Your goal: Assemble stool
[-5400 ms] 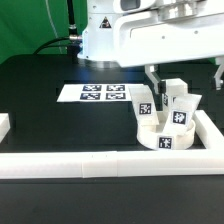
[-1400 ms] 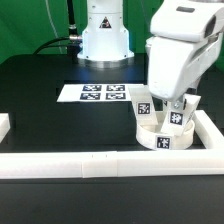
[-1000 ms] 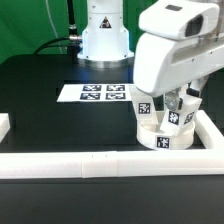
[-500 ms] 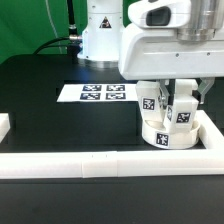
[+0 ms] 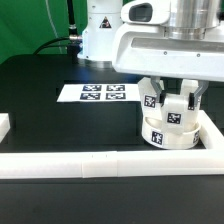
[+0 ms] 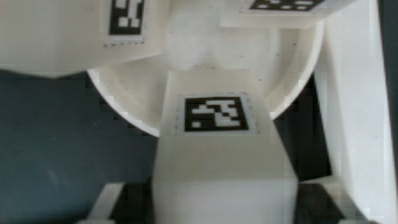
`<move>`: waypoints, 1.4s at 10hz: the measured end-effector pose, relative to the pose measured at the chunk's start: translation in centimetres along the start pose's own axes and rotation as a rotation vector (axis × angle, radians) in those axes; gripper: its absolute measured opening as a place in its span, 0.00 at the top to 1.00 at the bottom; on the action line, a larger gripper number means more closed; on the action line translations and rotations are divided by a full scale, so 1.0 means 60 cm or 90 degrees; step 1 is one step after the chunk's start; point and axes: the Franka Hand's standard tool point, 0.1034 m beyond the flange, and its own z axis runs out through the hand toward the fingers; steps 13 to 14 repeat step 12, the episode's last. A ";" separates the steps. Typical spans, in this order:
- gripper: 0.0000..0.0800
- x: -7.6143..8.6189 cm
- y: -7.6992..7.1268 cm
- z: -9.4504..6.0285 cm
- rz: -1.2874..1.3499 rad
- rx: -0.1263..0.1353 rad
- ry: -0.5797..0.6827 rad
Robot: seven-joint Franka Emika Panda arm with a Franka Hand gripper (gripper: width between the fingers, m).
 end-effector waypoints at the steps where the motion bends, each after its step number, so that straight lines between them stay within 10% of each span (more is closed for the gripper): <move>1: 0.58 0.001 0.002 0.000 0.012 -0.001 0.000; 4: 0.22 0.009 0.016 -0.020 -0.001 -0.001 -0.006; 14: 0.19 0.008 0.022 -0.042 0.004 -0.001 -0.013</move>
Offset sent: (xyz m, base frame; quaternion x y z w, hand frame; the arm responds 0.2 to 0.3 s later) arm -0.0055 -0.0123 0.0245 0.0012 -0.0436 -0.0100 0.9990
